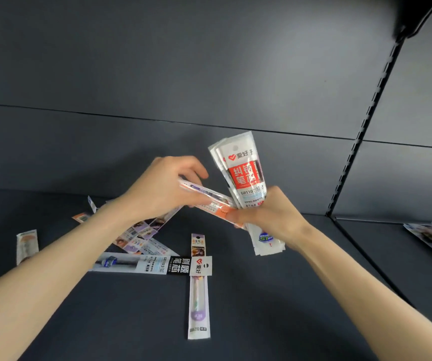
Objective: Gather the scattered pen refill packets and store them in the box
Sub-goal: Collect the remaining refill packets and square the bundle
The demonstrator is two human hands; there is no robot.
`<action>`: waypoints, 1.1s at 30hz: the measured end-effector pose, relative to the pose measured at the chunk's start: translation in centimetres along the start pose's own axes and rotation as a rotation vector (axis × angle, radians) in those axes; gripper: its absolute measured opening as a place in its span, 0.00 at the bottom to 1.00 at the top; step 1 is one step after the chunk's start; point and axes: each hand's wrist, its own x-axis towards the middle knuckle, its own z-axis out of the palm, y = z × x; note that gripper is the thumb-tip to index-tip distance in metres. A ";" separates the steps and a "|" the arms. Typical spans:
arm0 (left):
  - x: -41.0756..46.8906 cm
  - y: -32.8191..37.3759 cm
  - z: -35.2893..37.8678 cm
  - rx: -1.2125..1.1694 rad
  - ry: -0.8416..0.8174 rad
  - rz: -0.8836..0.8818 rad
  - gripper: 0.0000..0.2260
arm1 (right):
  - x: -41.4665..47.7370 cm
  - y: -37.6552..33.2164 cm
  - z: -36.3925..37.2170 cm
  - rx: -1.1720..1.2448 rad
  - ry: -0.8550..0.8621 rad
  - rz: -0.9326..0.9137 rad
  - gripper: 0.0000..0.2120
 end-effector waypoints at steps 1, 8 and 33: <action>-0.1 0.0 0.2 -0.060 0.114 -0.016 0.20 | 0.0 0.2 0.2 0.081 0.030 0.008 0.09; -0.4 -0.4 4.7 -0.939 0.222 -0.354 0.06 | 0.1 1.3 2.5 0.374 0.139 0.117 0.13; -0.9 -1.2 5.1 -0.926 0.055 -0.319 0.10 | -0.1 2.2 2.4 0.636 -0.005 0.087 0.13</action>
